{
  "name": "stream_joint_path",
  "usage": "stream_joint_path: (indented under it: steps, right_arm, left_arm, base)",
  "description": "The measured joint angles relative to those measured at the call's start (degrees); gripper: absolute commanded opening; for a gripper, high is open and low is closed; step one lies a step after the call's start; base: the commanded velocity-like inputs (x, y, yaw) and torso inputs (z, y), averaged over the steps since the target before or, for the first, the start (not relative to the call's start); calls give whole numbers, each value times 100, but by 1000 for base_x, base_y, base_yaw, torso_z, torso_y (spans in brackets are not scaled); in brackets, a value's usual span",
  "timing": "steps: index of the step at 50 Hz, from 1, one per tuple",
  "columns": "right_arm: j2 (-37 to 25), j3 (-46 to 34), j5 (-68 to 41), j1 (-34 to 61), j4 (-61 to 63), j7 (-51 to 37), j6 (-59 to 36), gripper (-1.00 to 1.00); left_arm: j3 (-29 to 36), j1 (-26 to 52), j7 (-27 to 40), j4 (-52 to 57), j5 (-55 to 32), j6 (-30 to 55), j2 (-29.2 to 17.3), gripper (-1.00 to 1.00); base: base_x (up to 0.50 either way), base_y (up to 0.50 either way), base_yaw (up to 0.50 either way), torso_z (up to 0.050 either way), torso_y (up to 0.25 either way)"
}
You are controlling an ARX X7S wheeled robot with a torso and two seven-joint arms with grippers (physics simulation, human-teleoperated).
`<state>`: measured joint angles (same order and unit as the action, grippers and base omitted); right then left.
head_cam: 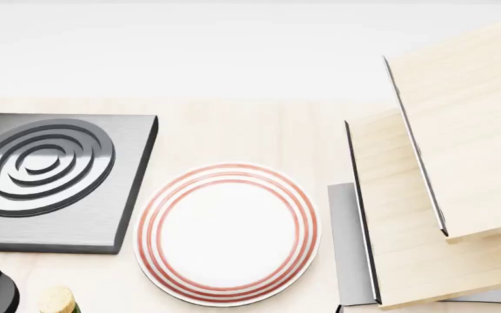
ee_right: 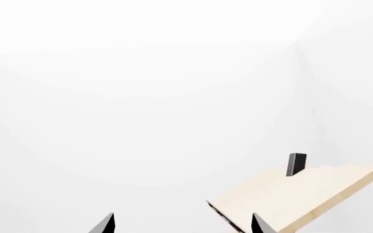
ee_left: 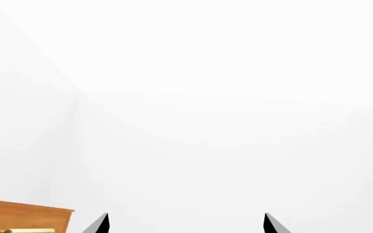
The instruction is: Pick up the akita bowl and put it on the plate.
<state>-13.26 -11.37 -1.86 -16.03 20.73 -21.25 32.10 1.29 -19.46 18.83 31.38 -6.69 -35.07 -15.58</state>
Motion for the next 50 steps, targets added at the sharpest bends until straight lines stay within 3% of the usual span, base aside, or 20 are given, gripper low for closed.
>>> stream_joint_path:
  steps: [15, 50]
  right_arm:
    - [-31, -28, 7, 31, -13, -54, -17, 100]
    - [-42, -157, 37, 293, -264, -146, -209, 100]
  left_arm:
    - [-719, -75, 364, 588, 62, 585, -151, 100]
    - [-2322, 241, 1215, 1207, -1325, 2953, -1159, 100]
  base:
    - [0, 0, 0, 0, 0]
    - [0, 0, 0, 0, 0]
